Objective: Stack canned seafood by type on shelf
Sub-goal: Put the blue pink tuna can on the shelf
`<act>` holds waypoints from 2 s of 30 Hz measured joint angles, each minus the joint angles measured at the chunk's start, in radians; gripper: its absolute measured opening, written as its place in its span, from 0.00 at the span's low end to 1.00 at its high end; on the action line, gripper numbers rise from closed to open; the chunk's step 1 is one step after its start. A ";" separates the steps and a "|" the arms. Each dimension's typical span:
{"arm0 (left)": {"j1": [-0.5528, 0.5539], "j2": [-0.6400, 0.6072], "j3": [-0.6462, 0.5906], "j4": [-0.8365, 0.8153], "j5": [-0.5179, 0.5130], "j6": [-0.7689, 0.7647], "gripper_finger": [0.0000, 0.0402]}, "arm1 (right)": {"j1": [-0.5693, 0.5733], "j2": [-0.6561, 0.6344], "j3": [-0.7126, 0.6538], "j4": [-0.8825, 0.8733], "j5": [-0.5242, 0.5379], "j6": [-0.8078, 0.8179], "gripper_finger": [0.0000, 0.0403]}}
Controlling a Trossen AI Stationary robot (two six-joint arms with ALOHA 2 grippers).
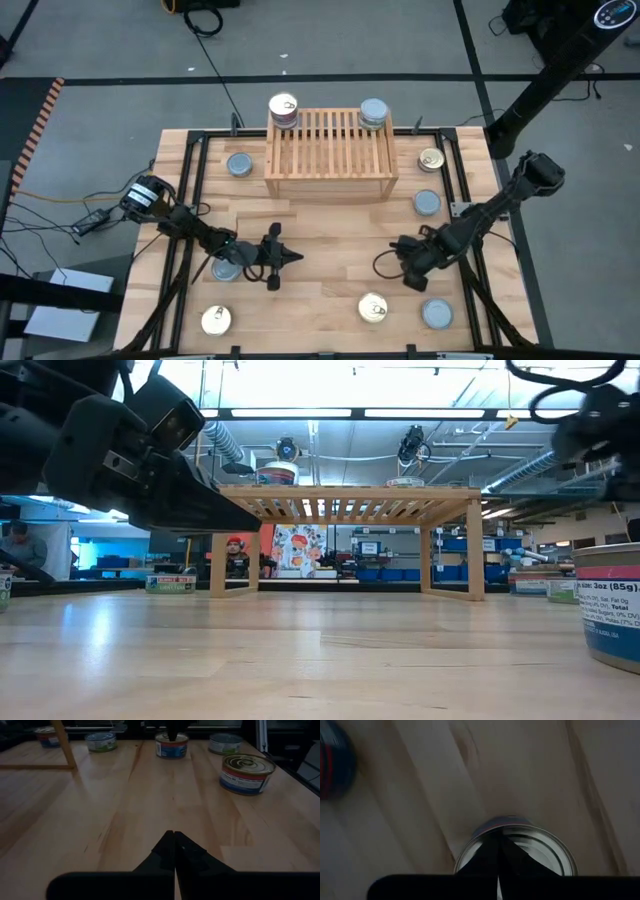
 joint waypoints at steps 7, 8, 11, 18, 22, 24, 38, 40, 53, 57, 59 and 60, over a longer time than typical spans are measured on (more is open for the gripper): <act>0.009 0.000 0.000 0.001 0.007 0.000 0.01 | -0.108 0.003 -0.004 0.109 0.028 -0.142 0.01; 0.009 0.000 0.000 0.000 0.007 0.000 0.01 | -0.123 0.003 -0.004 0.123 0.028 -0.163 0.01; 0.009 0.000 0.000 0.000 0.016 0.000 0.01 | -0.164 0.003 -0.004 0.159 0.035 -0.220 0.01; 0.009 0.000 0.000 -0.004 0.025 0.001 0.01 | -0.234 0.003 0.003 0.213 0.002 -0.321 0.01; 0.009 0.000 0.000 -0.010 0.025 0.001 0.01 | -0.227 0.000 0.064 0.116 -0.038 -0.325 0.01; 0.009 0.000 0.000 -0.017 0.025 0.001 0.01 | -0.219 0.000 0.085 0.048 -0.057 -0.323 0.01; 0.009 0.000 0.000 -0.018 0.025 -0.003 0.01 | -0.199 0.020 0.022 0.023 -0.080 -0.330 0.01; 0.009 0.000 0.000 -0.018 0.025 -0.003 0.01 | -0.206 0.041 0.019 0.044 -0.083 -0.355 0.01; 0.009 0.000 0.000 -0.017 0.025 -0.002 0.01 | -0.313 0.099 0.018 0.278 -0.090 -0.502 0.01; 0.009 0.000 0.000 -0.017 0.025 -0.005 0.01 | -0.343 0.125 0.018 0.318 -0.089 -0.553 0.01; 0.009 0.000 0.001 -0.017 0.025 -0.012 0.01 | -0.357 0.148 0.021 0.353 -0.089 -0.580 0.01; 0.009 0.000 0.002 -0.020 0.025 -0.023 0.01 | -0.363 0.160 0.022 0.371 -0.090 -0.592 0.01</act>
